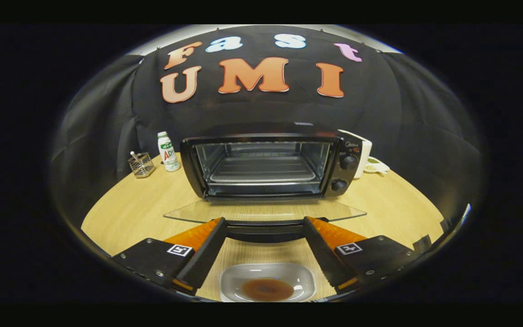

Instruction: Open the toaster oven, put the food inside, and close the toaster oven door.

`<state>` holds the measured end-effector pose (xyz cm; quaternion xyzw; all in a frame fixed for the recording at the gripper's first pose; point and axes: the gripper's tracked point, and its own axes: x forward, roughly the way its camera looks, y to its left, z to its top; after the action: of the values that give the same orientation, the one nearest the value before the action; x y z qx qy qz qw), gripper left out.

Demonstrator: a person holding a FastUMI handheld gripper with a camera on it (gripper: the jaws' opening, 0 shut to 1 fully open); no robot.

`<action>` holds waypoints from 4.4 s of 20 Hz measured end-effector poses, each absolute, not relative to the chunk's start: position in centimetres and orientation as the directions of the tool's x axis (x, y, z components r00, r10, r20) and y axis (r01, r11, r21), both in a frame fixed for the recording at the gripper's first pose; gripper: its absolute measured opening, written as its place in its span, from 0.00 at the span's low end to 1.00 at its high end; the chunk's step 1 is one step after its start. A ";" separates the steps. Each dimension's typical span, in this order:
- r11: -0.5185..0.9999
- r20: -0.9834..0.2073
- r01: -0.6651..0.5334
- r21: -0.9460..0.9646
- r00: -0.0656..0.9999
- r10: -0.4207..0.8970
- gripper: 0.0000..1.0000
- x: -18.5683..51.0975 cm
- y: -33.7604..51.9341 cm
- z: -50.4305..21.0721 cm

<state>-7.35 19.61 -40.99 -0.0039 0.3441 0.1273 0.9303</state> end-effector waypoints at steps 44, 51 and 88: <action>0.952 -0.835 -0.286 0.109 0.493 0.244 0.92 -22.3 15.8 -47.4; 0.950 -0.837 -0.287 0.120 0.485 0.252 0.62 -21.8 15.8 -47.6; 0.937 -0.663 -0.151 0.316 0.672 0.332 0.42 4.1 23.4 -41.0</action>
<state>4.06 23.41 -40.98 0.1179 0.3827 0.1332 0.9066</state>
